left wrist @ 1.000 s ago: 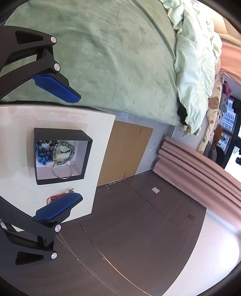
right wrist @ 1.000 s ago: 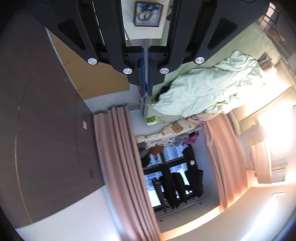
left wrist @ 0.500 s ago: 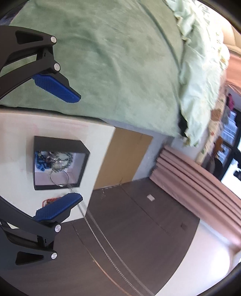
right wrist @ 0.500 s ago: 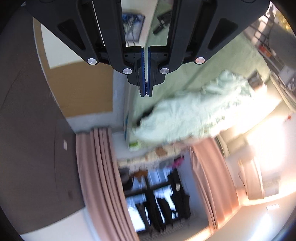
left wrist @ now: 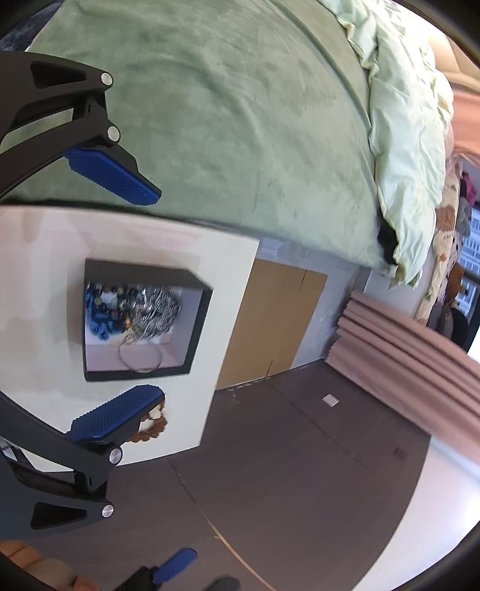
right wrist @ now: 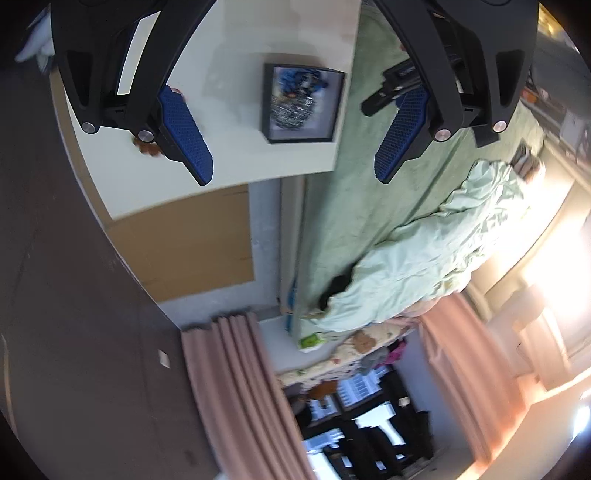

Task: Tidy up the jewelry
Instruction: 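Lower the right tool onto the brown bead bracelet and grasp it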

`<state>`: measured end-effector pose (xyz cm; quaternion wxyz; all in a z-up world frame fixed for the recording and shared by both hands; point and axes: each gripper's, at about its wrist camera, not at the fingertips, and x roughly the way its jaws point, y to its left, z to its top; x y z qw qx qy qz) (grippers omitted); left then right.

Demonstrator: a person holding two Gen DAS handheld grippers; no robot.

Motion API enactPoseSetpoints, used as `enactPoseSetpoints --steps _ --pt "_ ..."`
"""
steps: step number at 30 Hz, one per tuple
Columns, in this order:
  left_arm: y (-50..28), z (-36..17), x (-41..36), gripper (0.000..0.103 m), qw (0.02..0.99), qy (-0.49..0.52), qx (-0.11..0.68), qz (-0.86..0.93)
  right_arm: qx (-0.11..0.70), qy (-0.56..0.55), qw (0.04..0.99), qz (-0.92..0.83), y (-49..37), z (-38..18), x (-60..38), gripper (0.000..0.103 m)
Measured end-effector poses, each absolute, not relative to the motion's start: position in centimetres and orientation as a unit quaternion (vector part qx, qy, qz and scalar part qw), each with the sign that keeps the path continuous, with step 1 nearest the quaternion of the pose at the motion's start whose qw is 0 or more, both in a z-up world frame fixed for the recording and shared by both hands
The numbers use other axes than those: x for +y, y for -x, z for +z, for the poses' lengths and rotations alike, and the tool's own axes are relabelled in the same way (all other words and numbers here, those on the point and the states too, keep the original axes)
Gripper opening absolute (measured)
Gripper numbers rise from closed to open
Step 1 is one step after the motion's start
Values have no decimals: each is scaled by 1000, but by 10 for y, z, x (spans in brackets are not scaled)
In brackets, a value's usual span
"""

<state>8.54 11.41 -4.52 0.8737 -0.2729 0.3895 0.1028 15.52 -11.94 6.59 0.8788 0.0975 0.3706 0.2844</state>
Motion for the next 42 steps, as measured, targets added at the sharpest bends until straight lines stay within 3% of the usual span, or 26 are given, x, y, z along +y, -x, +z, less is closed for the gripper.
enactPoseSetpoints --steps 12,19,22,27,33,34,35,36,42 --pt "-117 -47 32 95 904 189 382 43 476 -137 849 186 -213 -36 -211 88" --pt "-139 -50 6 94 911 163 378 31 533 -105 823 166 -235 -75 -207 60" --pt "-151 -53 -1 92 909 162 384 24 554 -82 812 166 -248 -91 -198 52" --pt "-164 -57 -13 85 908 150 391 12 570 -52 805 155 -262 -110 -191 51" --pt "-179 -69 -21 61 898 151 412 6 557 3 817 146 -268 -123 -178 49" --pt "-182 -71 -23 58 897 149 416 6 552 22 822 138 -266 -124 -176 40" --pt "-185 -73 -24 56 895 146 421 7 551 28 822 141 -265 -125 -176 23" --pt "-189 -74 -26 55 893 146 425 6 556 19 816 155 -265 -125 -177 18" --pt "-206 -77 -30 54 886 143 440 8 561 -58 804 189 -264 -114 -198 18"
